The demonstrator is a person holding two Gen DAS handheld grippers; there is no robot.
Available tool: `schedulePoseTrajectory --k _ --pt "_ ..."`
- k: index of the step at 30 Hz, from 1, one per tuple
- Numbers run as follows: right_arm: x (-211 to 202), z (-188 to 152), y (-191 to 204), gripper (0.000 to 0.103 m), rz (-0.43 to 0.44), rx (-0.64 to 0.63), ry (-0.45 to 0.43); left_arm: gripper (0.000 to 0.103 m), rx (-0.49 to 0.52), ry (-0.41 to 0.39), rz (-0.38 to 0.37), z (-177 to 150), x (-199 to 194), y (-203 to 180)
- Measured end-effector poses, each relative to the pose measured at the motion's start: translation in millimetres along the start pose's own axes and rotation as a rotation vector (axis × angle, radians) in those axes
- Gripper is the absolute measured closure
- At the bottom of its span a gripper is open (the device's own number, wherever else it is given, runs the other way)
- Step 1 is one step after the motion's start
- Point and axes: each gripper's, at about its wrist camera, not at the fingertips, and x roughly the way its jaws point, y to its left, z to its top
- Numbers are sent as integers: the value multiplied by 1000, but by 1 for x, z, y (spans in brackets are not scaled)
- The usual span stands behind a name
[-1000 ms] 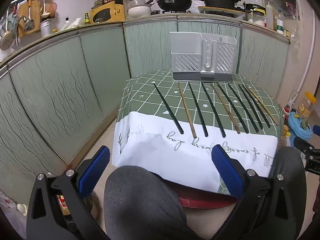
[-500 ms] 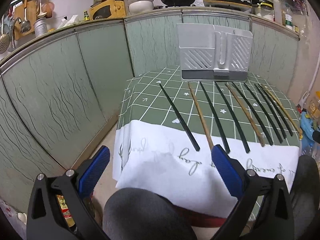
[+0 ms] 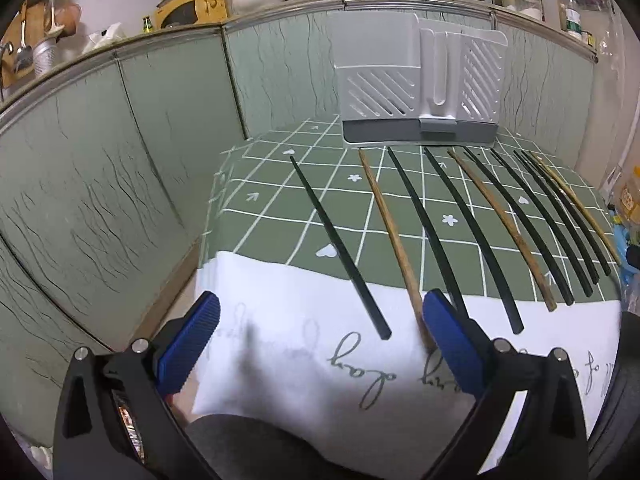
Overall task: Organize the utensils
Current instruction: 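Move the left tool toward a black chopstick while the right tool approaches a wooden chopstick, then grasp the black chopstick with the left tool while the right tool grasps the wooden chopstick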
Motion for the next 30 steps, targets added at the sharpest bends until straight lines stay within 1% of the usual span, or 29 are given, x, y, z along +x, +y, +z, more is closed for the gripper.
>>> schedulePoseTrajectory --k 1,2,3,5,7,9,10,11,16,18,19,21,22,24,25,27,29,30 --pt "2 0 -1 7 -1 -1 0 4 -5 2 -4 0 2 0" --pt "4 0 -1 8 -1 -3 1 9 -7 6 -5 0 5 0" --pt "6 0 -2 8 1 -4 4 16 -7 12 -8 0 8 -1" --pt "10 0 -3 8 3 -4 2 20 -5 22 -3 -1 12 -3" --pt "13 0 -4 9 8 -4 4 26 -7 28 -5 -1 15 -3" --pt "15 -1 -4 15 6 -7 4 35 -9 39 -10 -2 17 -3" --pt "16 -1 -4 17 11 -9 1 38 -10 41 -5 -3 18 -3" --pt "16 -1 -3 20 13 -11 0 42 -12 45 -4 -3 20 -4" --pt "20 -1 -1 36 17 -26 -9 52 -20 53 3 -3 23 -5" --pt "22 -1 -1 44 24 -25 -11 59 -27 56 -6 -2 21 -6" --pt "22 -2 -1 47 23 -27 -9 60 -28 56 -10 -2 21 -7" --pt "25 -2 1 58 25 -34 0 62 -26 57 -14 -3 21 -11" --pt "27 -3 2 61 23 -38 8 64 -23 58 -13 -4 21 -13" --pt "30 -4 4 69 24 -44 19 68 -12 57 -3 -6 22 -19" --pt "31 -4 4 70 25 -45 18 70 -11 55 -1 -7 21 -21" --pt "31 -4 5 78 28 -39 19 75 -16 52 1 -10 21 -24" --pt "32 -4 4 82 33 -29 21 79 -23 47 4 -11 20 -26" --pt "32 -5 4 88 40 -23 22 82 -30 44 -1 -12 21 -26"
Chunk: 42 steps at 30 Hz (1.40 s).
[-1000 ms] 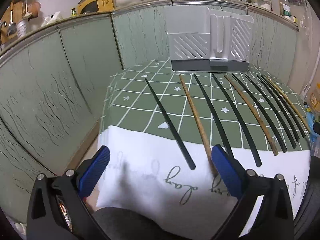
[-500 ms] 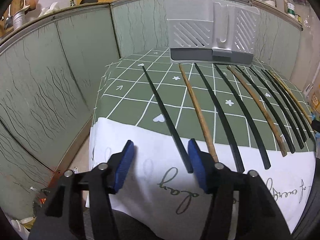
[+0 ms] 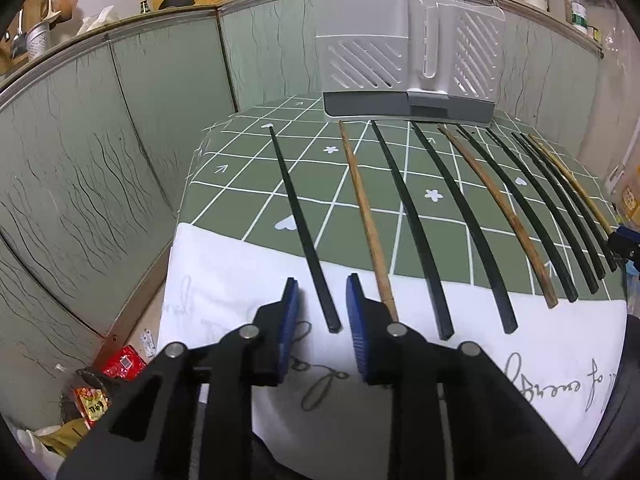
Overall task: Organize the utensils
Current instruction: 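Grasp the black chopstick with the left tool while the right tool grasps the wooden chopstick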
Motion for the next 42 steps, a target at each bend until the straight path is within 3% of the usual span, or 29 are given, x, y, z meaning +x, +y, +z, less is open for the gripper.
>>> schedulePoseTrajectory --k 2,6,17,33,42 --pt "0 -1 -1 94 9 14 0 90 -10 -6 14 -2 -1 0" --pt "-2 -3 -1 96 4 37 -5 95 -47 -24 9 -6 -1 7" --pt "-18 4 -4 97 14 78 -35 95 -53 -24 -26 0 -15 17" --pt "-57 21 -13 97 39 97 -51 95 -56 -113 -54 30 -70 44" --pt "-85 35 -19 97 51 109 -112 95 -57 -123 -54 41 -88 51"
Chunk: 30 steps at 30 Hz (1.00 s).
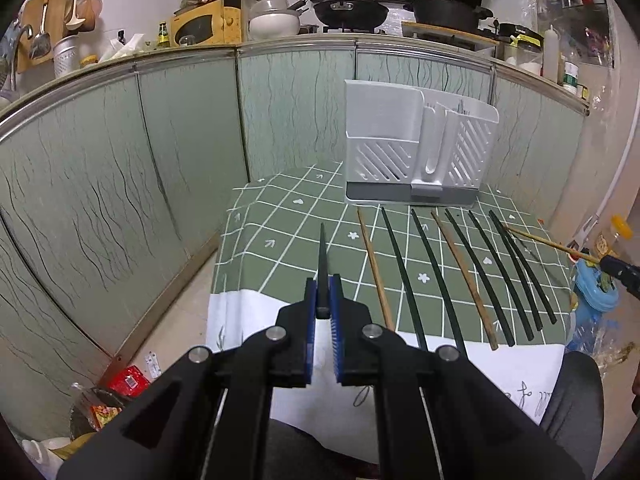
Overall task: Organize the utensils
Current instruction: 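Grasp the black chopstick with the left tool while the right tool grasps the wooden chopstick, then lift both held chopsticks and carry them over the white utensil holder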
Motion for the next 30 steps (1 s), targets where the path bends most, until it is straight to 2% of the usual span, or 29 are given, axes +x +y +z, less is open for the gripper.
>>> schedulePoseTrajectory --k 12,30 --pt "-38 46 6 97 24 -26 -113 95 4 -34 -59 42 -24 5" --pt "-50 81 10 97 37 -42 -163 95 31 -71 -102 79 -45 5"
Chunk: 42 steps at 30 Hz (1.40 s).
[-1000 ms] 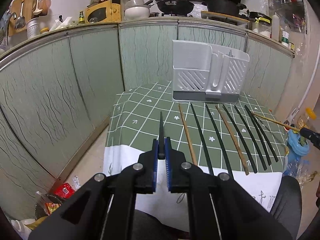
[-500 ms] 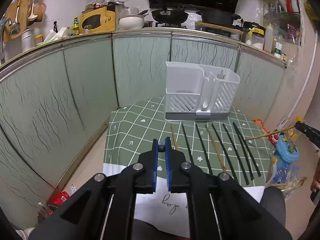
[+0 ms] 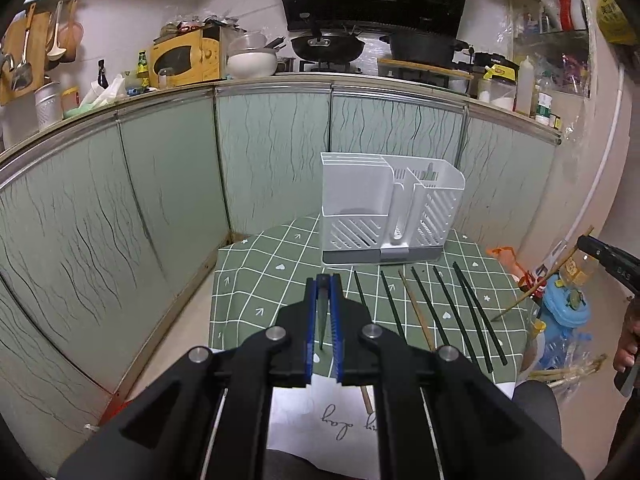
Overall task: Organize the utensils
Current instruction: 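Lift both held chopsticks and carry them over the white utensil holder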
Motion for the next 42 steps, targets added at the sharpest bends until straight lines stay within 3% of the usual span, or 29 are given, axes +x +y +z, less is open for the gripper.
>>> schedulePoseTrajectory --k 8,16,26,35,42 --pt "-7 27 6 97 40 -11 -25 95 6 -13 -31 20 0 5" --pt "-12 69 19 97 92 -40 -52 95 13 -43 -128 58 1 1" --pt "-14 135 32 97 177 -59 -89 95 67 -99 -274 130 2 -25" --pt "6 192 37 97 191 -90 -120 95 94 -135 -348 193 16 -51" --pt "41 220 31 97 182 -111 -122 95 135 -154 -393 227 49 -79"
